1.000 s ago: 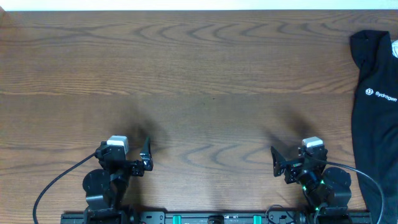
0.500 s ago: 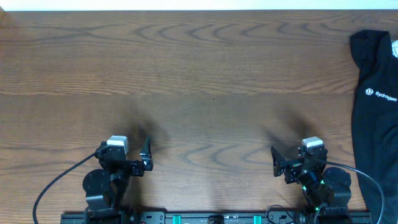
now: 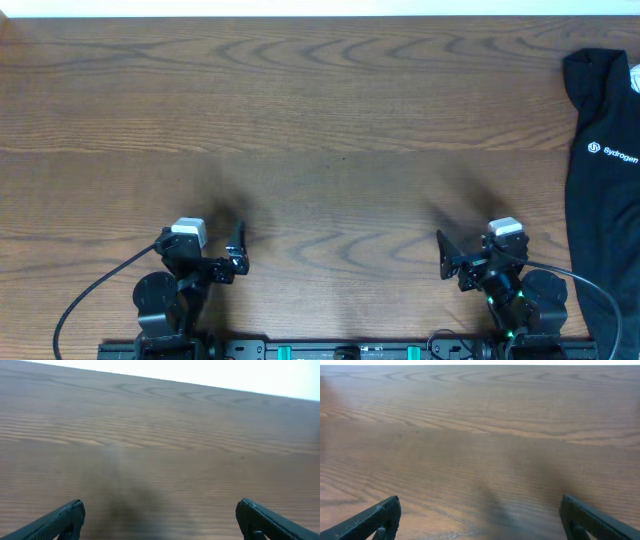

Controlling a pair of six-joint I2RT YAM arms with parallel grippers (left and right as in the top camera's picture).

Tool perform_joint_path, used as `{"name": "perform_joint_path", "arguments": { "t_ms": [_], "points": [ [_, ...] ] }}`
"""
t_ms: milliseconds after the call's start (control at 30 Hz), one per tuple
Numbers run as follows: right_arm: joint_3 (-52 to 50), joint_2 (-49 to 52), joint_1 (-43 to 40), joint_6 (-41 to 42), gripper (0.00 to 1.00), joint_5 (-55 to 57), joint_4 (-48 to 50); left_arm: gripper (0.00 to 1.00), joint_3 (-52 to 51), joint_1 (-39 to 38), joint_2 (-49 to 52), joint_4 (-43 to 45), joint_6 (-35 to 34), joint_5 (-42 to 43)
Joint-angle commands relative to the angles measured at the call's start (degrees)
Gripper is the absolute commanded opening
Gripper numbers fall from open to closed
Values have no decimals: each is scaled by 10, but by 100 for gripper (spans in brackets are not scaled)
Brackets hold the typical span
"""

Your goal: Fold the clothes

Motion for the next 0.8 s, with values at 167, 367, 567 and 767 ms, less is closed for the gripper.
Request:
{"name": "perform_joint_path", "arguments": {
  "t_ms": [167, 367, 567, 767],
  "points": [
    [-2, -2, 4, 32, 99, -126, 55, 98, -11, -3, 5, -5, -128, 78],
    [12, -2, 4, 147, 99, -151, 164, 98, 33, -3, 26, -3, -130, 128],
    [133, 52, 4, 147, 99, -105, 135, 98, 169, -3, 122, -11, -105, 88],
    [283, 259, 4, 111, 99, -26, -10, 98, 349, -3, 330, -78, -81, 66]
  ]
}}
